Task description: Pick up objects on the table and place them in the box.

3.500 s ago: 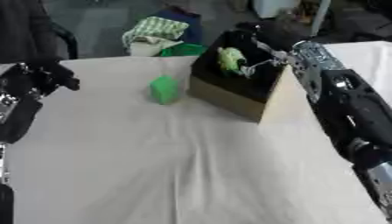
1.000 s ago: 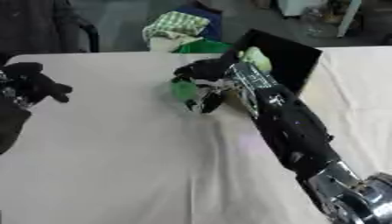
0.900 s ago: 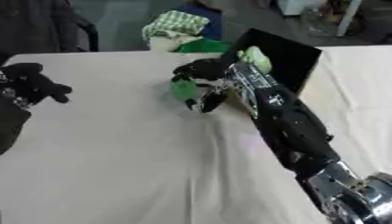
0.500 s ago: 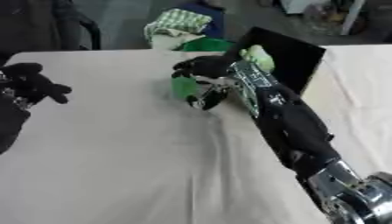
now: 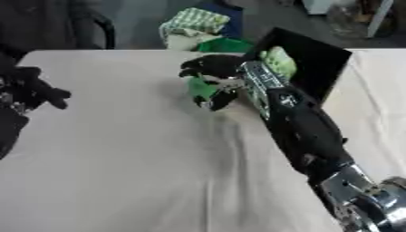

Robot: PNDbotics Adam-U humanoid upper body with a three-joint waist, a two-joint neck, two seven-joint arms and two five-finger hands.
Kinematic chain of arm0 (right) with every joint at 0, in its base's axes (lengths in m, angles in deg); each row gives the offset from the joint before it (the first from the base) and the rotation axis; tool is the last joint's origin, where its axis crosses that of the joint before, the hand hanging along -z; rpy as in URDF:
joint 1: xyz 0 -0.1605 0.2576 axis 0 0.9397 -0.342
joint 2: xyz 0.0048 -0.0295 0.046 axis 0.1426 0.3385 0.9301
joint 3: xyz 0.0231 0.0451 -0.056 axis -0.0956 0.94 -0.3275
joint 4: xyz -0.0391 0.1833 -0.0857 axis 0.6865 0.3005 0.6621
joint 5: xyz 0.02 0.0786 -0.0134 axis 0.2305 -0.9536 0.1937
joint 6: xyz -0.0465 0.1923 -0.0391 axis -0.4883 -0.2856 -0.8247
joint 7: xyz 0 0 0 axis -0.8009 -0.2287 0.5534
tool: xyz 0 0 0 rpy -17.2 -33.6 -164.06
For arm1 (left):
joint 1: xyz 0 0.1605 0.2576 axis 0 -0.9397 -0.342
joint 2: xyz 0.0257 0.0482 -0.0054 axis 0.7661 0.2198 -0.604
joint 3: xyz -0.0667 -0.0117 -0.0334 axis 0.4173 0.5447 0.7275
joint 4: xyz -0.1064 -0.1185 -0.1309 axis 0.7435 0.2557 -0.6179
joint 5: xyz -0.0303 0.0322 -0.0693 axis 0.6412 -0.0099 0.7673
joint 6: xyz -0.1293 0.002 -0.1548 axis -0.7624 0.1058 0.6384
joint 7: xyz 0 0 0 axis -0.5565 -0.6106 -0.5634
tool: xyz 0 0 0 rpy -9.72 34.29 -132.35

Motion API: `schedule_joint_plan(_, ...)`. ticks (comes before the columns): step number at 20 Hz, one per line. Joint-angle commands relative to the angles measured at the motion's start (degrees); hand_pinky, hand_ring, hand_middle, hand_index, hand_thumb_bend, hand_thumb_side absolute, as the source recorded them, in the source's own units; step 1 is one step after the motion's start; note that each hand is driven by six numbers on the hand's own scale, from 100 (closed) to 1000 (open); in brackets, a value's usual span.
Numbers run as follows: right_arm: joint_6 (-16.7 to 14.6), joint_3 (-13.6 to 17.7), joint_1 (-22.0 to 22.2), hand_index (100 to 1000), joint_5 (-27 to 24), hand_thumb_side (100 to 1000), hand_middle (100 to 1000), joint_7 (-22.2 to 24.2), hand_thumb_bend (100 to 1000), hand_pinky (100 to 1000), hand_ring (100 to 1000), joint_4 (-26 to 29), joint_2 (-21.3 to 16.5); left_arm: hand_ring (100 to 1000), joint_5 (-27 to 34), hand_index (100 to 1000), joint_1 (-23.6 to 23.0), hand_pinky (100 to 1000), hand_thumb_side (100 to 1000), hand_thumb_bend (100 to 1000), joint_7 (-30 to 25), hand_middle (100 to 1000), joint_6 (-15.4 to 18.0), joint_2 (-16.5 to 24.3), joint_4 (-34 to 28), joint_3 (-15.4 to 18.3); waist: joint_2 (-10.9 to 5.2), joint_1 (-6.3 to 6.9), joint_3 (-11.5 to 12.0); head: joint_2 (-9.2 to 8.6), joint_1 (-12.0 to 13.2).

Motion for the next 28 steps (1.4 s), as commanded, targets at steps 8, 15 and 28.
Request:
schedule_joint_plan(8, 1.0, 0.6, -1.2, 1000, -1.0, 470, 975, 2.1, 100, 912, 926, -0.3, -1.4, 626, 0.4, 863, 1.1, 812, 731, 100, -1.4, 617, 2.4, 2.0, 0.7, 0.7, 0.07, 1.3, -1.5, -0.69, -0.6)
schedule_joint_plan(15, 1.2, 0.7, -0.9, 1000, -1.5, 242, 771, 2.8, 100, 867, 847, -0.6, -1.3, 627, 0.5, 864, 1.2, 813, 733, 100, -1.6, 616, 2.8, 2.0, 1.1, 0.6, 0.32, 1.51, -1.5, -0.98, -0.7)
schedule_joint_plan(28, -1.4, 0.2, -0.7, 908, -3.2, 169, 243, -6.4, 100, 690, 445, 2.1, -1.2, 627, 0.5, 864, 1.0, 813, 735, 100, -1.6, 621, 2.6, 2.0, 1.0, 0.7, 0.41, 1.12, -1.3, -1.46, -0.8)
